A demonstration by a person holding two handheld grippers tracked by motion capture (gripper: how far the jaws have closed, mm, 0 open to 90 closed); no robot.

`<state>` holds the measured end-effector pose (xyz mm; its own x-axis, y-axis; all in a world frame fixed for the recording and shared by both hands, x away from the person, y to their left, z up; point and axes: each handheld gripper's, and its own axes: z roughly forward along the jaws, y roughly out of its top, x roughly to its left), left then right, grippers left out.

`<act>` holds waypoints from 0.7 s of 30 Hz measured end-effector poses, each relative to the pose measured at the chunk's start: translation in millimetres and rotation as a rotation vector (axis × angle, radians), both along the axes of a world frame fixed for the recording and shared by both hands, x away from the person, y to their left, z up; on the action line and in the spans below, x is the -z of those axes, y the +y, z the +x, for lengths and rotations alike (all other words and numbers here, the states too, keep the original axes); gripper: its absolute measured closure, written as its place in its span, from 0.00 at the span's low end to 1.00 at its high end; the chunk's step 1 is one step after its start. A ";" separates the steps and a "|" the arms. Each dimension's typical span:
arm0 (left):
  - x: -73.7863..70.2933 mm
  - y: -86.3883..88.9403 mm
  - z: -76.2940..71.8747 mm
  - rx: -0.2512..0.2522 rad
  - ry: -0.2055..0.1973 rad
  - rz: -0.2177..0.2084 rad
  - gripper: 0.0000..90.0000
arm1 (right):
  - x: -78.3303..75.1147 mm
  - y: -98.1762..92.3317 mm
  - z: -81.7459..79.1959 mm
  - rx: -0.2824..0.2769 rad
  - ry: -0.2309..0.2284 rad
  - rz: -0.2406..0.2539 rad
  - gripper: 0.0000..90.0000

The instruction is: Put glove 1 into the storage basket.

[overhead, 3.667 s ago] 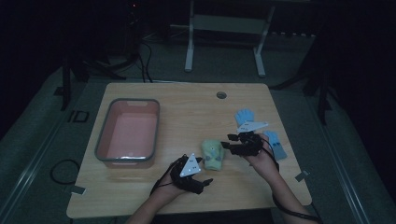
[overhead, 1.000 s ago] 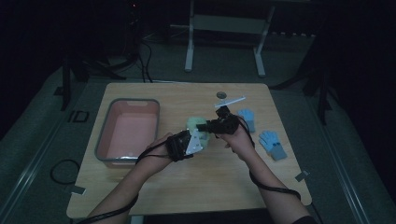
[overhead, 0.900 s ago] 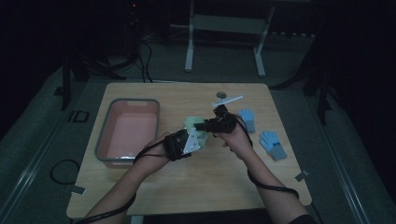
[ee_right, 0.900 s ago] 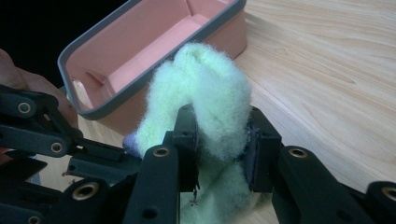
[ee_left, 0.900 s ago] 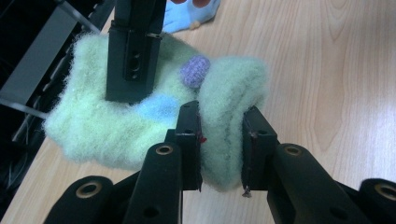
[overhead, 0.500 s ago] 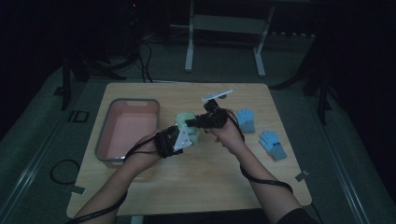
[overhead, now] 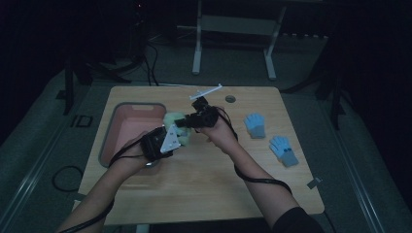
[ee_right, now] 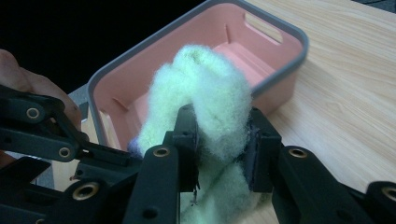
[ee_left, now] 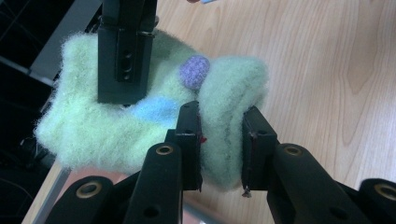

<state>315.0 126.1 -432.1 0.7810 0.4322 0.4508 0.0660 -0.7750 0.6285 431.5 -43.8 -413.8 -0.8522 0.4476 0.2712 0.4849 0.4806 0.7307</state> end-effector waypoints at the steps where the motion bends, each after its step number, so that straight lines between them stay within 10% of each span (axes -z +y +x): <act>1: -0.3 3.8 -0.1 -0.005 0.005 -0.002 0.81 | -0.3 4.2 0.0 -0.004 -0.002 -0.001 0.78; 21: 9.2 79.5 -5.6 -0.090 -0.018 0.005 0.81 | -1.7 92.0 4.1 -0.082 -0.018 -0.020 0.78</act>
<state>309.4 205.6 -441.3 0.7313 0.4976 0.4665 0.1242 -0.7697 0.6262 435.5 48.2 -412.0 -0.8909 0.3810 0.2474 0.4303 0.5330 0.7285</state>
